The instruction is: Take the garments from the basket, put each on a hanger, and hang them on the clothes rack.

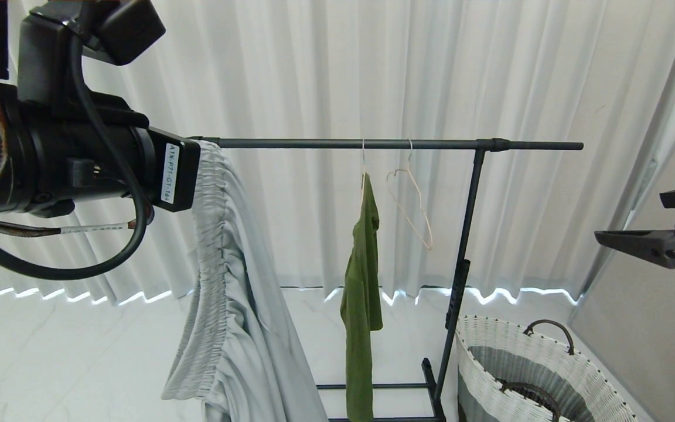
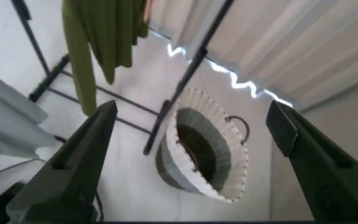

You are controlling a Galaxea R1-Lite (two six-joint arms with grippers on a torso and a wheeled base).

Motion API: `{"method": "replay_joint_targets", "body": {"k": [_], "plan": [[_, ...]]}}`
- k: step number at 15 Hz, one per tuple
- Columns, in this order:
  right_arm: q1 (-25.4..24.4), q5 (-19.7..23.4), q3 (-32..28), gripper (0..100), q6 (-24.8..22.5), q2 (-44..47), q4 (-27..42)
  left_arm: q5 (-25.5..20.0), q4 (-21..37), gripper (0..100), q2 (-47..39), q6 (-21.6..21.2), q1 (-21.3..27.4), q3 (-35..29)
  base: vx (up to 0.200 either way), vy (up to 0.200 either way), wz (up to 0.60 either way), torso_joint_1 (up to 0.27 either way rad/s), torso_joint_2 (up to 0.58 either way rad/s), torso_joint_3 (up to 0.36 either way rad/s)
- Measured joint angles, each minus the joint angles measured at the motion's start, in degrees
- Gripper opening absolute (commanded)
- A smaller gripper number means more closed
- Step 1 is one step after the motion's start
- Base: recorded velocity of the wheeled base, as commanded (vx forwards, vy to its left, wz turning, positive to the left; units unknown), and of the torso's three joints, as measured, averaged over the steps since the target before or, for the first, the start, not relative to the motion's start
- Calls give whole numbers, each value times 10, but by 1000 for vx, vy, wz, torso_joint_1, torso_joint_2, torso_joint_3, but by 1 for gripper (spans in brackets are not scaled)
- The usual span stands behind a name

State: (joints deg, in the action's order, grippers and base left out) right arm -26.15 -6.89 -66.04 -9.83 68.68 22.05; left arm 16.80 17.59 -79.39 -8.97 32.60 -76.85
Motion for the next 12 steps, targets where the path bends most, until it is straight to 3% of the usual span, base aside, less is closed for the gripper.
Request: {"method": "replay_joint_targets", "body": {"k": [2,12], "plan": [[6,22,21,100,0,-1,-19,0,0,0,1,0,-7,-1,200,0,0,0,-17,0],[9,41,30,100,31,12,-21,-1,-1,0,-2,0,-25,-1,200,0,0,4,5,0]]}}
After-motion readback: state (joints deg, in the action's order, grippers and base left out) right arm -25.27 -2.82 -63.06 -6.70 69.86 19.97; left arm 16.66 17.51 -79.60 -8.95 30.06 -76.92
